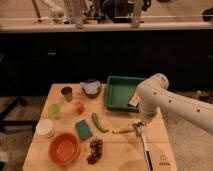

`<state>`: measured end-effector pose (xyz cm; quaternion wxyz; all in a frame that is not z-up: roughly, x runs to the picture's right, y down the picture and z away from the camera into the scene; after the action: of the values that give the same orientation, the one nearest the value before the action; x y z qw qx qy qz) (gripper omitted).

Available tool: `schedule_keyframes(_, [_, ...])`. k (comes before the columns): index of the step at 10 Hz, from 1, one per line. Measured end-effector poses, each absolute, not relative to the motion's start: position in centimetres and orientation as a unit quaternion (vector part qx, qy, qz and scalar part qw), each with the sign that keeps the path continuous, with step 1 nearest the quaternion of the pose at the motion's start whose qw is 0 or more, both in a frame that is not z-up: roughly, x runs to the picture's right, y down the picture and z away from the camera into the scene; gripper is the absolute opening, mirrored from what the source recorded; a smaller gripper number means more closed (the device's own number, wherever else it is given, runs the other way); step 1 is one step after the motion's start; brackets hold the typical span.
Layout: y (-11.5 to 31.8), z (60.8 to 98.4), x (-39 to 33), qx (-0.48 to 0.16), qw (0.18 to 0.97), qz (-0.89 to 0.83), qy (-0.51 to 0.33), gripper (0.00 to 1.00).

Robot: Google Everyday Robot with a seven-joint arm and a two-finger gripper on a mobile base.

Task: Place fork in table surface

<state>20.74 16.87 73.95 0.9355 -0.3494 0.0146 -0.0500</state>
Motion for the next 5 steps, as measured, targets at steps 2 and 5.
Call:
schedule_keyframes(2, [16.80, 74.03, 20.75, -0.347, 0.936, -0.050, 0.015, 0.00])
schedule_keyframes(5, [16.79, 74.04, 20.71, -0.347, 0.936, -0.050, 0.014, 0.00])
